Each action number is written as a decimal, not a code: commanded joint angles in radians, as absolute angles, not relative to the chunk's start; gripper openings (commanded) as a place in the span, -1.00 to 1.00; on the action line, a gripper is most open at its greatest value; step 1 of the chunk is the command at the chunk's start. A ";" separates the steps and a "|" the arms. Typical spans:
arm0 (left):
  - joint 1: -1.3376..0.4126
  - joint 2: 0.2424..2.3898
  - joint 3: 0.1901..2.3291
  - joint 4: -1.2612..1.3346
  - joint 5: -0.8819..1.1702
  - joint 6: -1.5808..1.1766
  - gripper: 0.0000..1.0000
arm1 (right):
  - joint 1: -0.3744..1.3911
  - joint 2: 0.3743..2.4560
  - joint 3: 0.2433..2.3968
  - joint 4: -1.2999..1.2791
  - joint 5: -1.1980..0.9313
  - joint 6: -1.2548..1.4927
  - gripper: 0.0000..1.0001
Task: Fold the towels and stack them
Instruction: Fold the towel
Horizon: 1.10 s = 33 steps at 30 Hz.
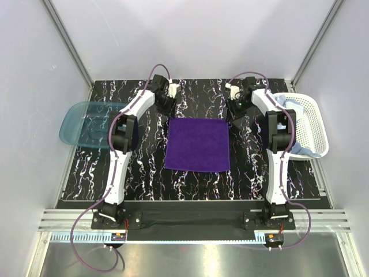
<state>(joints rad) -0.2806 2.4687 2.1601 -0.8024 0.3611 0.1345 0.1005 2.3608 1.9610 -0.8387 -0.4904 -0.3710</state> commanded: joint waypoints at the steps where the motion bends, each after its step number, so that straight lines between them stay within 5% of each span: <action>1: -0.281 2.488 2.220 -0.811 0.371 0.132 -0.31 | 0.095 2.384 2.019 -0.864 -0.532 -0.414 -0.16; 10: -0.281 2.496 2.224 -0.811 0.368 0.121 -0.36 | 0.095 2.433 2.068 -0.896 -0.603 -0.433 -0.22; 16: -0.279 2.493 2.230 -0.815 0.365 0.129 -1.00 | 0.097 2.438 2.082 -0.888 -0.591 -0.440 -0.69; 21: -0.276 2.459 2.221 -0.811 0.296 0.146 -1.00 | 0.095 2.413 2.106 -0.870 -0.581 -0.433 -1.00; 33: -0.259 2.212 2.063 -0.684 0.264 0.130 -1.00 | 0.095 2.221 1.947 -0.673 -0.571 -0.379 -1.00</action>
<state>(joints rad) -0.2722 2.3398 2.0731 -0.7574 0.2935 0.1230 0.0971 2.3394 1.9869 -0.7517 -0.5697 -0.3912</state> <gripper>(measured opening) 0.012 0.012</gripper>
